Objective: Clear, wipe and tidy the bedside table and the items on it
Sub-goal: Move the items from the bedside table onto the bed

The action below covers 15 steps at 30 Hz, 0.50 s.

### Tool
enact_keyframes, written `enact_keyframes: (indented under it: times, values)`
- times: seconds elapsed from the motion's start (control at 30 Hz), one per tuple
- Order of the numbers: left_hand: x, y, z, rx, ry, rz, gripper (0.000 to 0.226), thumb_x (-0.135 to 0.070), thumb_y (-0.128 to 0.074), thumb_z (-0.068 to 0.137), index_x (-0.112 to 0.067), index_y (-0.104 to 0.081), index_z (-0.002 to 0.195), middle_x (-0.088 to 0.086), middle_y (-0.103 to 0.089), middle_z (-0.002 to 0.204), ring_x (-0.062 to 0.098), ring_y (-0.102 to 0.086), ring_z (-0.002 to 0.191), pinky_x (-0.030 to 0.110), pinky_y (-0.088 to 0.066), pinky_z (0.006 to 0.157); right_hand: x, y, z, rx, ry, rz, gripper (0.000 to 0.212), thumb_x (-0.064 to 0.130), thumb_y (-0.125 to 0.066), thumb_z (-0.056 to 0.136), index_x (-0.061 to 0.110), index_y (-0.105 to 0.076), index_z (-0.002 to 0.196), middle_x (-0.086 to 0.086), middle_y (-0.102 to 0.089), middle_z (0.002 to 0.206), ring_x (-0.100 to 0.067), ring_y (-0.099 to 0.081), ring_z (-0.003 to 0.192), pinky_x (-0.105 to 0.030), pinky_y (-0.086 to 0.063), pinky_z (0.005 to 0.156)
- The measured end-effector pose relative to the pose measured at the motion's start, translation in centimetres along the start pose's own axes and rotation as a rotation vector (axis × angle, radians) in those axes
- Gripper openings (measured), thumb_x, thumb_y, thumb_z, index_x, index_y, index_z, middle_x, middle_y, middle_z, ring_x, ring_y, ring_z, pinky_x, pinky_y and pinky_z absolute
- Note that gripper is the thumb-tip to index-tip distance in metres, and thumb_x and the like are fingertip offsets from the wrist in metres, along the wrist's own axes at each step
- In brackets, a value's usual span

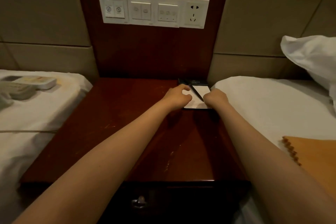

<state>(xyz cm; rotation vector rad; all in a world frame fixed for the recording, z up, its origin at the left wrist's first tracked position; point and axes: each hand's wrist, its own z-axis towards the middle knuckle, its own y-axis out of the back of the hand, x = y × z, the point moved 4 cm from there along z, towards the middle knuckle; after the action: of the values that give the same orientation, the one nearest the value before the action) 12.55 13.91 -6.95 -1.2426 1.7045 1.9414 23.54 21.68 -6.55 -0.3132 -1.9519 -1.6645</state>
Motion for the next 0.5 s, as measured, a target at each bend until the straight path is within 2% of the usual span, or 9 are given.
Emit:
enact_keyframes:
  times: [0.07,0.1,0.17,0.2,0.27,0.33,0.43,0.5]
  values:
    - [-0.3,-1.1,1.5,0.014,0.032,-0.007,0.047,-0.029,-0.046,0.092,-0.029,-0.04,0.138,0.016,-0.036,0.143,0.033,-0.051,0.114,0.031,-0.045,0.091,0.3,0.2,1.1,0.006,-0.008,-0.019,0.036,0.008,-0.041,0.094,-0.002,-0.048,0.127,-0.018,-0.051,0.133,-0.032,-0.048,0.122,-0.031,-0.041,0.094]
    - [-0.4,-1.6,2.2,0.015,0.055,-0.02,0.047,-0.032,-0.045,0.093,-0.031,-0.038,0.139,0.017,-0.032,0.146,0.036,-0.044,0.123,0.037,-0.041,0.1,0.3,0.4,1.5,0.012,-0.022,-0.019,0.035,0.008,-0.041,0.094,-0.001,-0.05,0.126,-0.018,-0.053,0.13,-0.032,-0.05,0.12,-0.032,-0.042,0.093]
    - [-0.4,-2.4,3.3,-0.001,0.103,-0.038,0.046,-0.034,-0.042,0.095,-0.033,-0.036,0.141,0.017,-0.022,0.149,0.038,-0.029,0.133,0.041,-0.031,0.109,0.2,0.6,2.2,0.028,-0.07,0.015,0.032,0.009,-0.042,0.094,0.0,-0.052,0.122,-0.018,-0.056,0.116,-0.032,-0.054,0.115,-0.034,-0.045,0.091]
    - [-0.3,-2.8,3.7,-0.023,0.117,-0.038,0.045,-0.035,-0.04,0.096,-0.032,-0.037,0.141,0.017,-0.02,0.15,0.038,-0.026,0.134,0.04,-0.027,0.109,0.1,0.6,2.6,0.038,-0.089,0.054,0.029,0.01,-0.043,0.094,0.0,-0.053,0.119,-0.017,-0.055,0.109,-0.032,-0.055,0.113,-0.034,-0.046,0.089]
    - [-0.1,-3.4,4.2,-0.087,0.123,-0.029,0.042,-0.035,-0.038,0.096,-0.032,-0.042,0.138,0.015,-0.023,0.148,0.036,-0.023,0.134,0.037,-0.025,0.108,0.2,0.5,2.9,0.042,-0.118,0.119,0.023,0.01,-0.043,0.094,0.001,-0.054,0.112,-0.018,-0.055,0.11,-0.032,-0.056,0.108,-0.036,-0.047,0.088]
    - [0.2,-3.7,4.5,-0.141,0.124,-0.004,0.039,-0.035,-0.04,0.095,-0.031,-0.046,0.134,0.013,-0.026,0.146,0.035,-0.024,0.132,0.036,-0.025,0.107,0.4,0.6,2.8,0.054,-0.143,0.184,0.028,0.01,-0.043,0.094,0.0,-0.052,0.118,-0.019,-0.055,0.114,-0.03,-0.053,0.101,-0.037,-0.046,0.091]
    - [0.5,-3.6,4.5,-0.156,0.129,0.046,0.037,-0.035,-0.046,0.093,-0.033,-0.046,0.13,0.01,-0.029,0.144,0.035,-0.025,0.13,0.037,-0.026,0.105,0.7,0.7,2.4,0.146,-0.212,0.285,0.034,0.009,-0.04,0.097,0.0,-0.043,0.13,-0.019,-0.05,0.116,-0.029,-0.049,0.105,-0.036,-0.044,0.097]
    - [0.6,-3.1,4.3,-0.161,0.133,0.059,0.038,-0.037,-0.048,0.092,-0.033,-0.045,0.13,0.01,-0.029,0.145,0.037,-0.025,0.131,0.039,-0.024,0.106,1.0,0.7,2.0,0.227,-0.211,0.353,0.027,0.008,-0.038,0.098,-0.001,-0.046,0.122,-0.018,-0.045,0.103,-0.027,-0.04,0.1,-0.034,-0.038,0.088]
